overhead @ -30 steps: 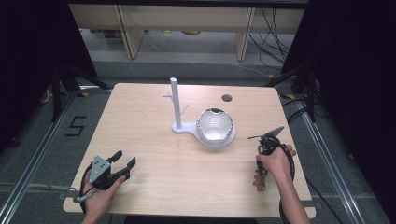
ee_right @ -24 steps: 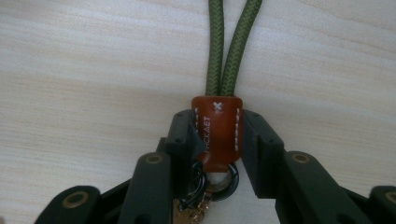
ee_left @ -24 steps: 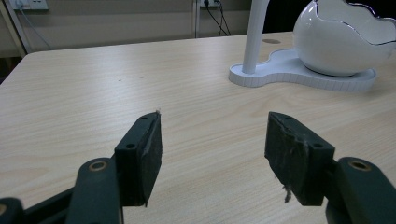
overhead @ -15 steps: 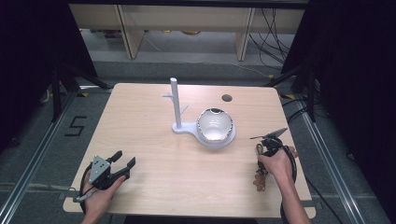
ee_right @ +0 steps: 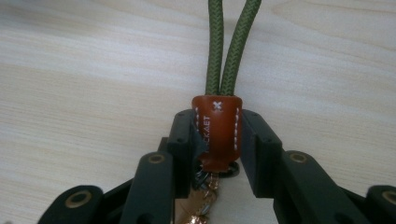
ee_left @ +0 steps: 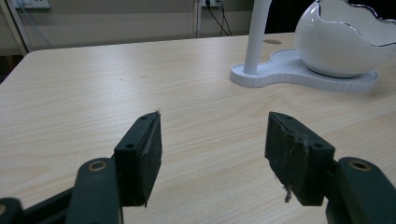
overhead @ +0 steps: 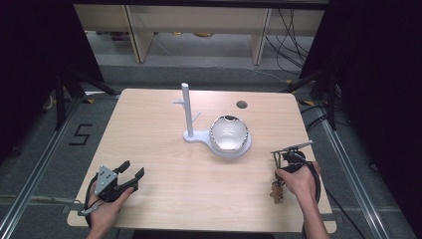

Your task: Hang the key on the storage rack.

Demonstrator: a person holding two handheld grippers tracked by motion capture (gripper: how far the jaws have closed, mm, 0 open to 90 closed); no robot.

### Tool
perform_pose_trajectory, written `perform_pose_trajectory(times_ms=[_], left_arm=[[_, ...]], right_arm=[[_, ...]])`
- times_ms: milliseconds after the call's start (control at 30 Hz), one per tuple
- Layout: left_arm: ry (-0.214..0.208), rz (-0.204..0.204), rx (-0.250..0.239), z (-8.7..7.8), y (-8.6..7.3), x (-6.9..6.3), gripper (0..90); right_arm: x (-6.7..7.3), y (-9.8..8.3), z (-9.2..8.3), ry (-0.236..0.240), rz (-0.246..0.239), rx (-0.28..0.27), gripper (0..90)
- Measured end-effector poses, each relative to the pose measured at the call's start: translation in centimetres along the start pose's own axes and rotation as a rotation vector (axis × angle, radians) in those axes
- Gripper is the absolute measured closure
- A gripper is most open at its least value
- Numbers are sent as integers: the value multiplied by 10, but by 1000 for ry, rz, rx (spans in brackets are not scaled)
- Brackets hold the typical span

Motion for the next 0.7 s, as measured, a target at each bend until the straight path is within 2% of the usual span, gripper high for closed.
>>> perform_pose_trajectory(times_ms=[100,133,200,267,300,333,433,467,500,533,567,600,633,667,700], left_arm=[[1,0,1,0,0,0,361],[2,-2,1,0,0,0,362],[2,-3,1,0,0,0,362],[3,-3,2,0,0,0,362],[3,-3,1,0,0,0,361],[3,-4,1,0,0,0,361],[3,-4,0,0,0,1,361],[3,-4,0,0,0,1,361],[0,-4,-6,1,0,1,361],[0,-4,-6,1,0,1,361],[-4,-4,-13,1,0,1,361],[2,-3,-1,0,0,1,361],[2,-4,-1,0,0,1,361],[2,-4,-1,0,0,1,361],[1,-4,-6,1,0,1,361]], right_arm=[[-2,-3,-2,11,-6,-33,683],[-3,-5,-3,11,-20,-45,683],[-3,-6,-4,19,-5,-78,683],[-6,-7,-4,18,-46,-125,683],[-5,-8,-3,15,-24,-143,683],[-9,-8,-3,4,-69,-167,683],[-9,-11,-3,12,-73,-210,683],[-5,-13,-4,32,-25,-215,683],[-9,-13,-4,16,-73,-233,683],[-8,-14,-4,17,-73,-245,683],[-5,-17,-6,28,-36,-246,683],[-8,-17,-6,16,-73,-263,683],[-9,-17,-4,15,-81,-290,683],[-9,-17,-4,15,-81,-290,683],[-7,-17,-4,38,-64,-325,683]])
Point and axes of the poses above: each handheld gripper's, and its own axes: z roughly forward along the jaws, y roughly out of its top, x roughly to its left, the point moved 4 cm from there along z, roughly forward along the jaws, and after that the axes turned 8 degrees about x, right-handed, at the moved point
